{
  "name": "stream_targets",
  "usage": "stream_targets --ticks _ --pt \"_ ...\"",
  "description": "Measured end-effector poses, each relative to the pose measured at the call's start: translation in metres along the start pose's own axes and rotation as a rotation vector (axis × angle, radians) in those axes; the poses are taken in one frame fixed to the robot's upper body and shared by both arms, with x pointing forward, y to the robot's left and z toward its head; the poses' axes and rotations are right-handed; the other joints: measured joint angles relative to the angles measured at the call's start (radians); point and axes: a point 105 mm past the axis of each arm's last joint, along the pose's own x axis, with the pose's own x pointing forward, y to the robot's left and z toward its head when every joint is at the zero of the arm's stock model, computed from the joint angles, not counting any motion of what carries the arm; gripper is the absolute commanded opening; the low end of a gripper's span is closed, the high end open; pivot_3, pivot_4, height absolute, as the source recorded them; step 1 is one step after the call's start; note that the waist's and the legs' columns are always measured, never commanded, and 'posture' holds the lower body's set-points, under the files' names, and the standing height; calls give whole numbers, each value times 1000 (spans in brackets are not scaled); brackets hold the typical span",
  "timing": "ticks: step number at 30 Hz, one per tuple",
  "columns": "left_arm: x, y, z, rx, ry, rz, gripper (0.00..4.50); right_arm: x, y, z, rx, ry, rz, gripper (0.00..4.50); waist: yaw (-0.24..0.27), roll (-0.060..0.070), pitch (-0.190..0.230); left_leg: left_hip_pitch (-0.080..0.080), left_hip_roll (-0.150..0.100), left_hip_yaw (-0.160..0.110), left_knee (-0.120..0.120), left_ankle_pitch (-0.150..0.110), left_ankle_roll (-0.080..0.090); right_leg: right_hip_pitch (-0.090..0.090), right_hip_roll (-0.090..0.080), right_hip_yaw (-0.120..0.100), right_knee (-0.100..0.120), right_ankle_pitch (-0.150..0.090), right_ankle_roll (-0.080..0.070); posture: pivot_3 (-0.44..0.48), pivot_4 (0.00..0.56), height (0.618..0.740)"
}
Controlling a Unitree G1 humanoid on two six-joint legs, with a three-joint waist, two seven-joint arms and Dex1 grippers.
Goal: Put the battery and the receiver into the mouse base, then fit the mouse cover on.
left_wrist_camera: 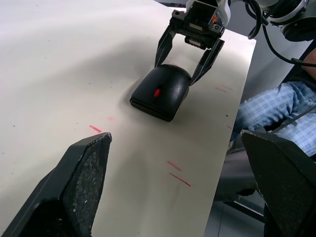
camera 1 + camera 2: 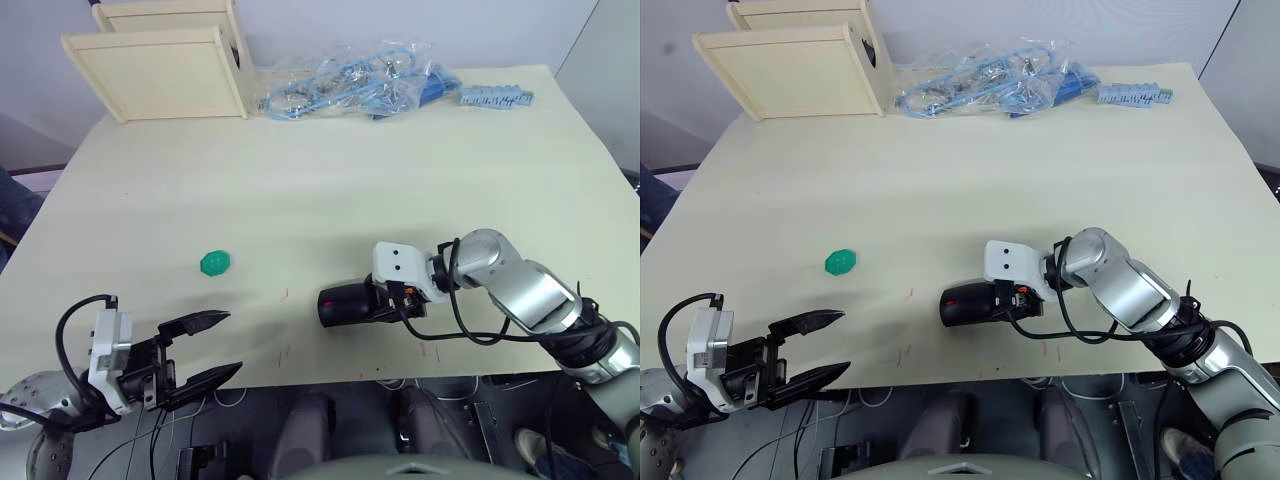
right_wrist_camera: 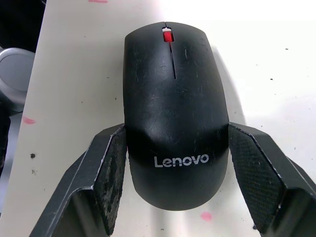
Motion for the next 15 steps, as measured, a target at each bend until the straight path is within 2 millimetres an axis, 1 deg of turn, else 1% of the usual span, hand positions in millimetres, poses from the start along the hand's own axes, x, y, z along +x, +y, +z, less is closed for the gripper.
stream_targets --ticks 3,4,15 --pt "0 0 0 1 0 0 4500 0 2 1 4 -3 11 4000 0 0 0 0 0 0 0 0 0 0 0 0 0 0 0 0 150 740" --pt "0 0 0 1 0 0 4500 0 2 1 7 -4 16 4441 0 0 0 0 0 0 0 0 0 0 0 0 0 0 0 0 150 740" --pt "2 1 1 6 -4 -5 4500 0 3 5 -18 -20 9 4481 0 0 0 0 0 0 0 0 0 0 0 0 0 0 0 0 150 740"
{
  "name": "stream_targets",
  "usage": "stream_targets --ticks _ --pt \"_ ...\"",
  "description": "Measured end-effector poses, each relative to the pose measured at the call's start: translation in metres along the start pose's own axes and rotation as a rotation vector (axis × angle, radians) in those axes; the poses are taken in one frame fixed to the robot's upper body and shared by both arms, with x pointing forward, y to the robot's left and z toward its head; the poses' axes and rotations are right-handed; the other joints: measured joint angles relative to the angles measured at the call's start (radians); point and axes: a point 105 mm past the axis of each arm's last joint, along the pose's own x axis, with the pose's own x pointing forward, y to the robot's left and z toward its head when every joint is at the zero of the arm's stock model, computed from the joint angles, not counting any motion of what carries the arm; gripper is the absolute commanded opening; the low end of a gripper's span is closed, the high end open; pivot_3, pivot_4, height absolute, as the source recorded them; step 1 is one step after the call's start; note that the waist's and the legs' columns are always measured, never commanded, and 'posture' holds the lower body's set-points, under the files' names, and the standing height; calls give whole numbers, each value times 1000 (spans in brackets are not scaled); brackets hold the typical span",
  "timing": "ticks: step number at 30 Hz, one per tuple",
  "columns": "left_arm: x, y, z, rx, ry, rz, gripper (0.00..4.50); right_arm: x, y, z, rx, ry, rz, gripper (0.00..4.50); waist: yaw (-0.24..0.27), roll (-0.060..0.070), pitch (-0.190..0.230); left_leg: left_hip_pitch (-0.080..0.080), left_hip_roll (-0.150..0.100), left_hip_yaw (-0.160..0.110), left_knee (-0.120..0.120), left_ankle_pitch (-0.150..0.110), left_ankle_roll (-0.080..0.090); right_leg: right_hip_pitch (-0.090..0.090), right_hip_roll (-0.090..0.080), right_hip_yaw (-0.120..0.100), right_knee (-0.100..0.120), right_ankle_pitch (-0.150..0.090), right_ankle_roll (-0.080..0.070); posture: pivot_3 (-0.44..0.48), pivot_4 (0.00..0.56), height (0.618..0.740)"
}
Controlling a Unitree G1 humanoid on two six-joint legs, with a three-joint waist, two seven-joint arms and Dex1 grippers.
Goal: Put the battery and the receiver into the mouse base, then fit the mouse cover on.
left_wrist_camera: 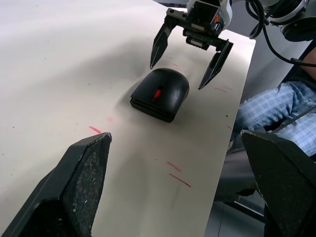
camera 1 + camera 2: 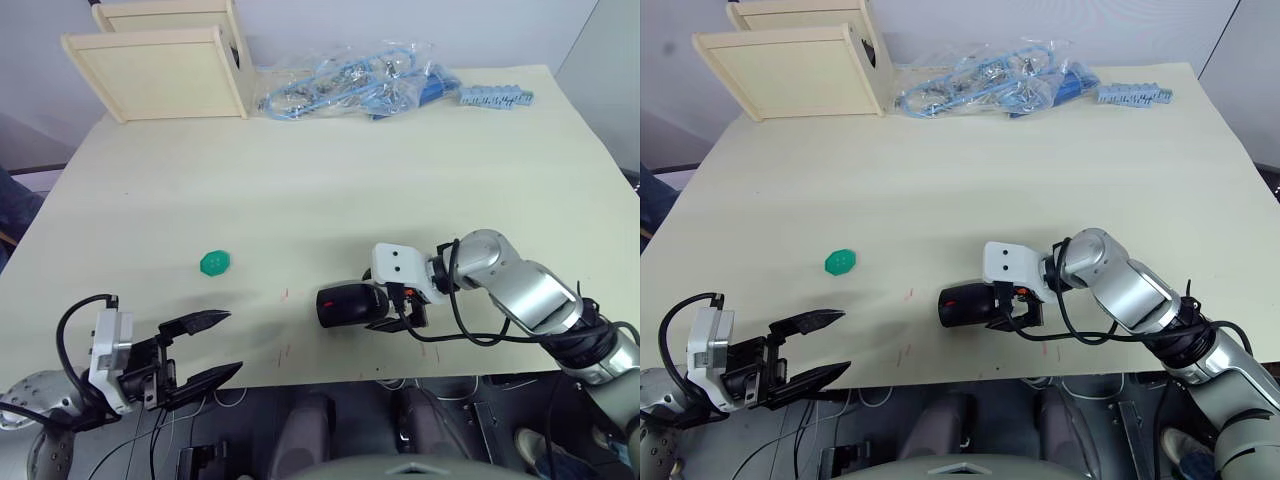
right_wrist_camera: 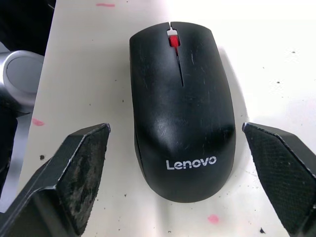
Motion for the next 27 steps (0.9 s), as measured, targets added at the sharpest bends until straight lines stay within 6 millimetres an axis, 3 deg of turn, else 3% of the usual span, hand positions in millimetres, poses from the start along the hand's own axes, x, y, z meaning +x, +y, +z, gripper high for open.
stream_targets --ticks 9,12,14,18,22,27 --pt "2 1 1 5 -5 -6 4500 -14 2 34 -11 -248 1 4481 0 0 0 0 0 0 0 0 0 0 0 0 0 0 0 0 150 740" --pt "3 3 3 15 -5 -8 4500 -9 2 41 28 -263 9 3781 -2 0 0 0 0 0 0 0 0 0 0 0 1 0 -1 0 150 740" --pt "3 4 4 21 -5 -11 4500 -4 3 45 35 -263 18 2956 -2 0 0 0 0 0 0 0 0 0 0 0 0 0 -1 0 150 740" --pt "2 6 3 15 -3 -5 4500 9 6 49 30 -248 22 2956 -2 0 0 0 0 0 0 0 0 0 0 0 0 0 0 0 150 740" --pt "2 6 3 15 -3 -5 4500 17 6 50 40 -230 26 1912 -2 0 0 0 0 -1 0 0 0 0 0 -1 0 0 -1 0 150 740" --pt "2 6 3 15 -3 -6 4500 25 4 52 23 -200 11 1912 -3 0 0 0 0 -1 0 0 0 0 0 -1 0 0 -1 0 150 740"
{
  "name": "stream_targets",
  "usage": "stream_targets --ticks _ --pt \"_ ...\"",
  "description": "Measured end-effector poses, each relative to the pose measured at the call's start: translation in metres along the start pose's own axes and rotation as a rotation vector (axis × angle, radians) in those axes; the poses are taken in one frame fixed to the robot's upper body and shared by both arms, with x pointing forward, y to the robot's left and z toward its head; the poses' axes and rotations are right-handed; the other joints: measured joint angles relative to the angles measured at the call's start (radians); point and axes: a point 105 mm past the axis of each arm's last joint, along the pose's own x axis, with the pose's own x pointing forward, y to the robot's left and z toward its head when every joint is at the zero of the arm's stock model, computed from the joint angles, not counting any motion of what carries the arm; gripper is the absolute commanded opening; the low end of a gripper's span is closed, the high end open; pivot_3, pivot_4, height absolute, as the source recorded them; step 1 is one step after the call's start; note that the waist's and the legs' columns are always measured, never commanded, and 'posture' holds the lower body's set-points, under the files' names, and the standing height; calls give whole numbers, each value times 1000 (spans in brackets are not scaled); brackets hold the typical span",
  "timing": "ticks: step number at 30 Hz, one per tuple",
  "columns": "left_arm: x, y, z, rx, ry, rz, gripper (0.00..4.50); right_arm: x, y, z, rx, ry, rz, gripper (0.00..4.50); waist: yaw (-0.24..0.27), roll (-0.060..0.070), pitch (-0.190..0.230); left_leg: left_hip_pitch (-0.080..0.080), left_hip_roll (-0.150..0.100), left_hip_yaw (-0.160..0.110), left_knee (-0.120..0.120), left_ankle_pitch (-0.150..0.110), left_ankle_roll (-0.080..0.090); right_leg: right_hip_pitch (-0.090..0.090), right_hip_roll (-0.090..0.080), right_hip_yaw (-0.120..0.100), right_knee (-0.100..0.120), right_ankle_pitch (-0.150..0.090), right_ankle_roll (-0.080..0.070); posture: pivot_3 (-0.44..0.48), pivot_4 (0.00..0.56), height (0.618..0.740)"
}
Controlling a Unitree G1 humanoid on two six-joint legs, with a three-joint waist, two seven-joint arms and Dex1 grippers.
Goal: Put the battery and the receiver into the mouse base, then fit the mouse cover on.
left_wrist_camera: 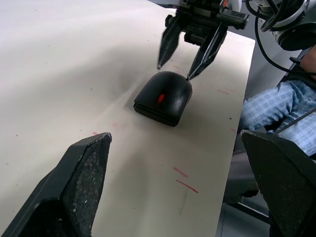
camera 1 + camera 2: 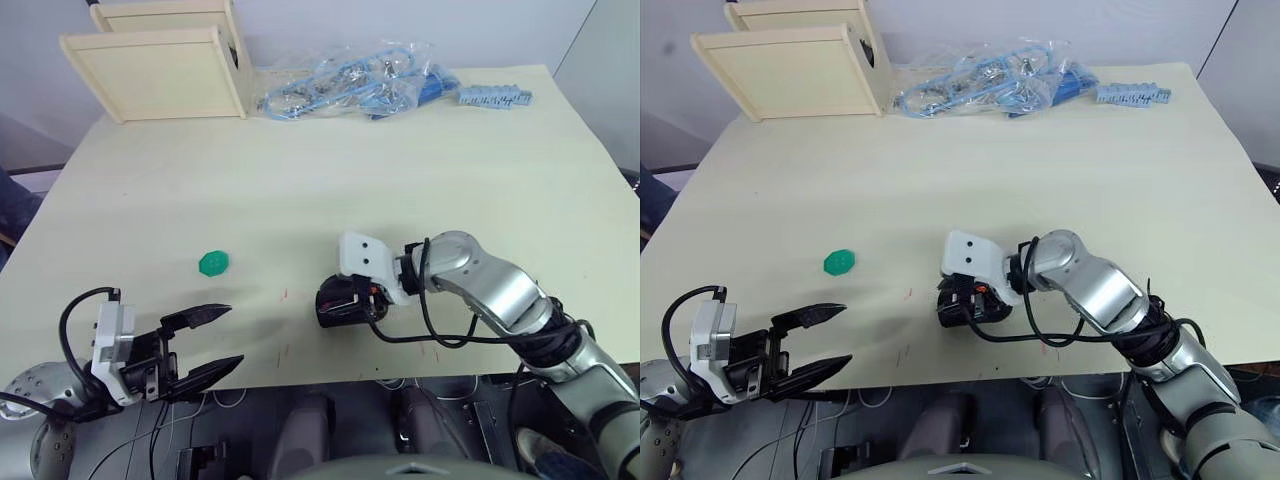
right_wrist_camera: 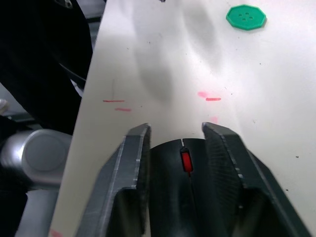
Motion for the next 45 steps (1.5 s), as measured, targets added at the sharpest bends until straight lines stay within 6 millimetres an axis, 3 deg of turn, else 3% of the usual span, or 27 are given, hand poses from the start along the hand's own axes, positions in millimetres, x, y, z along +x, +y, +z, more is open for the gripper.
stream_targets --ticks 34,45 --pt "-1 -1 -3 -15 8 12 4500 26 -4 -26 -38 189 -15 1912 0 -1 -3 2 0 0 0 0 0 1 0 0 0 0 0 0 150 740" --pt "0 -1 -4 -18 8 12 4500 27 -6 -33 -18 203 -2 1912 3 -1 -10 10 0 0 -2 0 0 8 -1 0 -2 0 0 0 150 740"
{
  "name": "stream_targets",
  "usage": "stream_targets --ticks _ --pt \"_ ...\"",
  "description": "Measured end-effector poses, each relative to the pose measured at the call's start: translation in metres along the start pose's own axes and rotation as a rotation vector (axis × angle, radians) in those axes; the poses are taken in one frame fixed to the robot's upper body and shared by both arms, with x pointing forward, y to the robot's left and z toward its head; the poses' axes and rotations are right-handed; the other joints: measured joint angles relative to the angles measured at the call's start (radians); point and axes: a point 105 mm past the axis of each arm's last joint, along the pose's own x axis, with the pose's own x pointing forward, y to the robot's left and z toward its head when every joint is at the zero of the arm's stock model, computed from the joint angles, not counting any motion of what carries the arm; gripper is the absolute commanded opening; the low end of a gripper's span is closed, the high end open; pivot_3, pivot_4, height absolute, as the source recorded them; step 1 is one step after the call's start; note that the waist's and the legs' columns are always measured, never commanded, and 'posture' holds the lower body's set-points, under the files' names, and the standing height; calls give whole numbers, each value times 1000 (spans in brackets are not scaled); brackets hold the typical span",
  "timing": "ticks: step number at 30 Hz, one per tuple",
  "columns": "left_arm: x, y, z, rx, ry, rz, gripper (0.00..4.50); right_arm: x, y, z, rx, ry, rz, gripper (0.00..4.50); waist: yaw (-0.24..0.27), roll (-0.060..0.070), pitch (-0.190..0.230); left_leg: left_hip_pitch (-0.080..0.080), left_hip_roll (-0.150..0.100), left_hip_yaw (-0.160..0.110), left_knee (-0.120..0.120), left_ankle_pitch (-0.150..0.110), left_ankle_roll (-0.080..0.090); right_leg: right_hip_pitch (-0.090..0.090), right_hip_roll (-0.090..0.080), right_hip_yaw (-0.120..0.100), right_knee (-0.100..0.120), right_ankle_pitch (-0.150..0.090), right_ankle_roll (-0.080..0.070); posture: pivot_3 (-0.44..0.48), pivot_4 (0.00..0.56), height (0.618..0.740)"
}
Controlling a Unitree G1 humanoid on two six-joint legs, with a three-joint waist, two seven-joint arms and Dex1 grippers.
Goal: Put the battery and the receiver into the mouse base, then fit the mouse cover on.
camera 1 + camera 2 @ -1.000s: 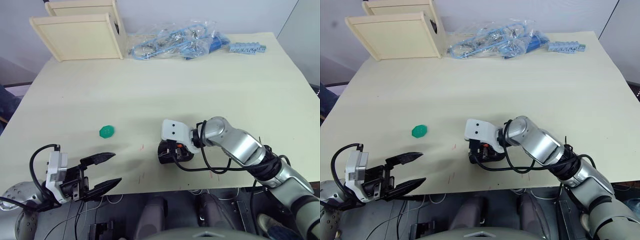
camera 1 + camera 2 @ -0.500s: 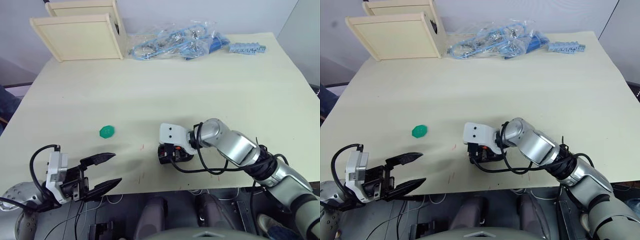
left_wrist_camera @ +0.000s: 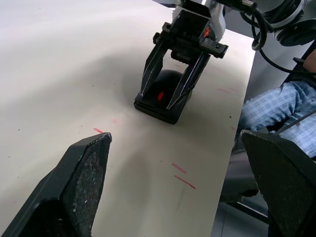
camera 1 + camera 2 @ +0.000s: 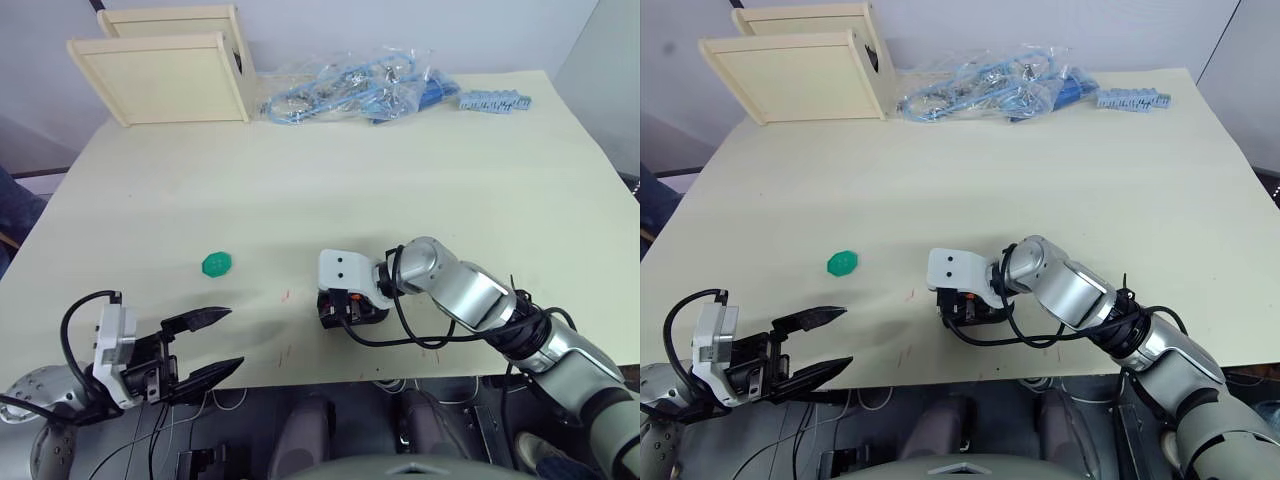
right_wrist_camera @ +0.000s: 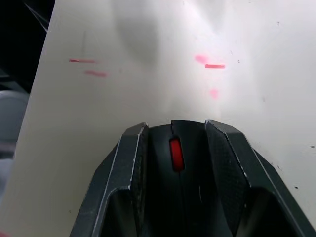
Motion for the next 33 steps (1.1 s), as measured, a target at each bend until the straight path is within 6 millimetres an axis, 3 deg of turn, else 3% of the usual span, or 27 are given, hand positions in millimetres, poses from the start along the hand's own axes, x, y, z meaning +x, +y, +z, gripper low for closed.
stream_targets --ticks 9,23,29,33 --pt "0 -1 -2 -5 -2 7 4500 5 -1 -11 32 3 21 1912 4 3 -23 5 0 -2 -2 0 0 7 -1 -3 -5 -2 -2 0 150 740" --pt "6 0 -2 8 -5 -11 4500 4 0 -13 121 -45 32 1912 6 5 -23 4 -1 -3 -3 0 0 7 -1 -3 -6 -2 -2 0 150 740" --pt "7 0 -2 19 -5 -13 4500 2 -3 -6 162 -176 1 1912 3 4 -19 2 -1 -2 -3 0 0 6 -1 -3 -6 -2 -1 0 150 740" --pt "5 1 -4 12 -5 -8 4500 -13 -2 9 168 -285 3 1912 -1 3 -7 -1 0 -2 -3 0 0 1 -1 -2 -3 -1 0 0 150 740"
